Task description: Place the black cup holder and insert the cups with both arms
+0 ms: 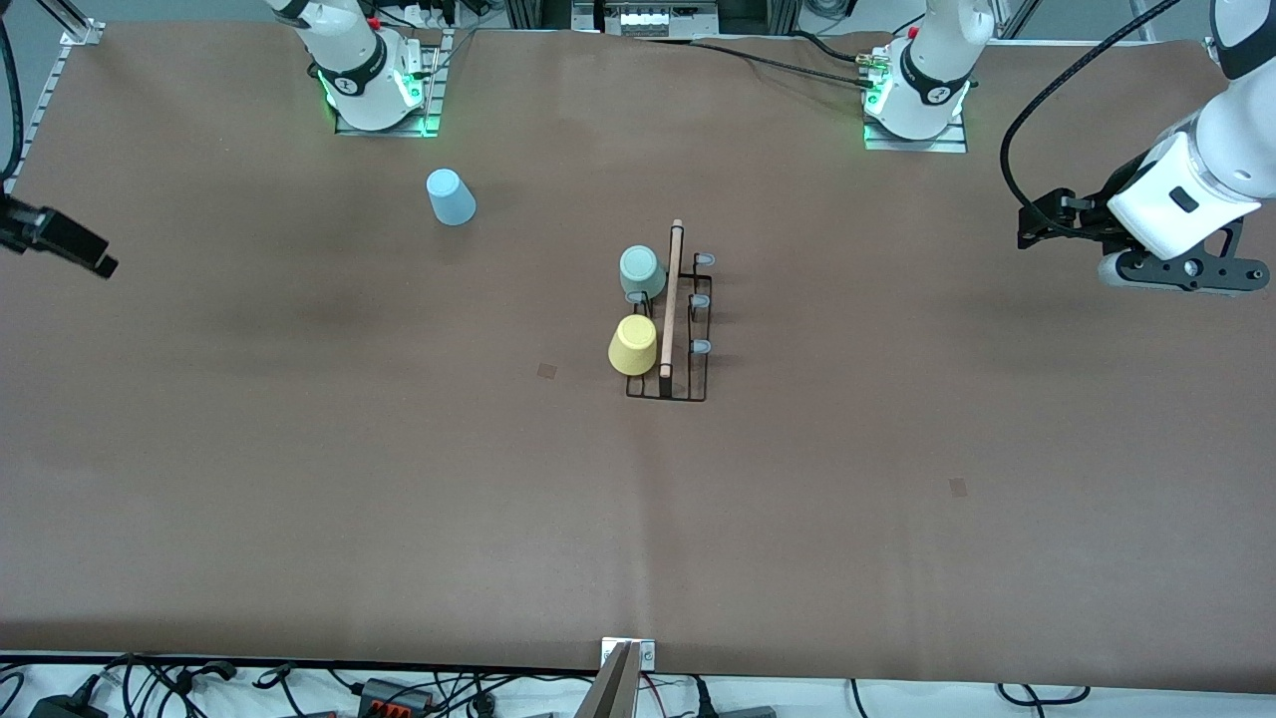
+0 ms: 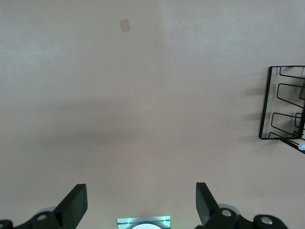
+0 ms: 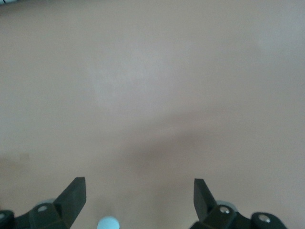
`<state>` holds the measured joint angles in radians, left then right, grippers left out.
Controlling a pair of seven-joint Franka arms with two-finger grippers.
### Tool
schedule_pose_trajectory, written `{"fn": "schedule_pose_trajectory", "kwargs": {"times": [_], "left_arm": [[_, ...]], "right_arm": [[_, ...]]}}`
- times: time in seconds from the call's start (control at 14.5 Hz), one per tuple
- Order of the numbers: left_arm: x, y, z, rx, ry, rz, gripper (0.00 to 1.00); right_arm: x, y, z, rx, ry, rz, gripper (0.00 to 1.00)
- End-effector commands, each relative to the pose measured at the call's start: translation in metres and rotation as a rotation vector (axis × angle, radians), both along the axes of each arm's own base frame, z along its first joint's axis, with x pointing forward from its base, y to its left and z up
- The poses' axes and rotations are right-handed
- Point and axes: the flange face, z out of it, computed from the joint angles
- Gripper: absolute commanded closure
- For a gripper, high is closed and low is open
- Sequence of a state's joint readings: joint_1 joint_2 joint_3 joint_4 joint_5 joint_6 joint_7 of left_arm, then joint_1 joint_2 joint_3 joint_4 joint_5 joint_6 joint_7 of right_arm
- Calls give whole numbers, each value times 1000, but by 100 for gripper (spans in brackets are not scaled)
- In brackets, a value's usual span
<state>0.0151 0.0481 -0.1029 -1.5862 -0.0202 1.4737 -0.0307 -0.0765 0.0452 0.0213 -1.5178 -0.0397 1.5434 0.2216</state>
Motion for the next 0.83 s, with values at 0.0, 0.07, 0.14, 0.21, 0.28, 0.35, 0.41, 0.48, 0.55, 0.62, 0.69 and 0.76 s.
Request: {"fn": "schedule_pose_trajectory", "kwargs": {"times": [0.0, 0.07, 0.14, 0.21, 0.28, 0.35, 0.41, 0.48, 0.55, 0.62, 0.69, 0.76], "left_arm": [[2, 3, 3, -17, -6, -8, 0], [2, 5, 3, -15, -5, -5, 0], [2, 5, 2, -17, -3, -5, 0], [3, 5, 1, -17, 0, -5, 0], [4, 5, 1, -16, -2, -5, 0], [4, 5, -1, -17, -2, -5, 0], [5, 5, 0, -18, -5, -5, 0], [5, 5, -1, -16, -2, -5, 0], [7, 4, -6, -18, 6, -6, 0], [7, 4, -6, -16, 6, -6, 0], [6, 4, -5, -16, 4, -6, 0], [6, 4, -5, -16, 6, -6, 0]], "right_arm": [[-4, -16, -12, 117, 65, -48, 0], [-1, -15, -14, 123, 52, -37, 0], [3, -15, -19, 106, 24, 10, 0], [6, -18, -20, 92, -1, 83, 0], [7, -21, -19, 88, -14, 170, 0], [6, -21, -18, 80, -11, 196, 0], [5, -20, -15, 61, -10, 203, 0], [4, -18, -10, 43, -15, 213, 0], [1, -15, -4, 36, -18, 219, 0], [-1, -9, -10, 36, 5, 222, 0], [-1, -8, -8, 32, 5, 227, 0], [-4, -8, -8, 30, 13, 223, 0]]}}
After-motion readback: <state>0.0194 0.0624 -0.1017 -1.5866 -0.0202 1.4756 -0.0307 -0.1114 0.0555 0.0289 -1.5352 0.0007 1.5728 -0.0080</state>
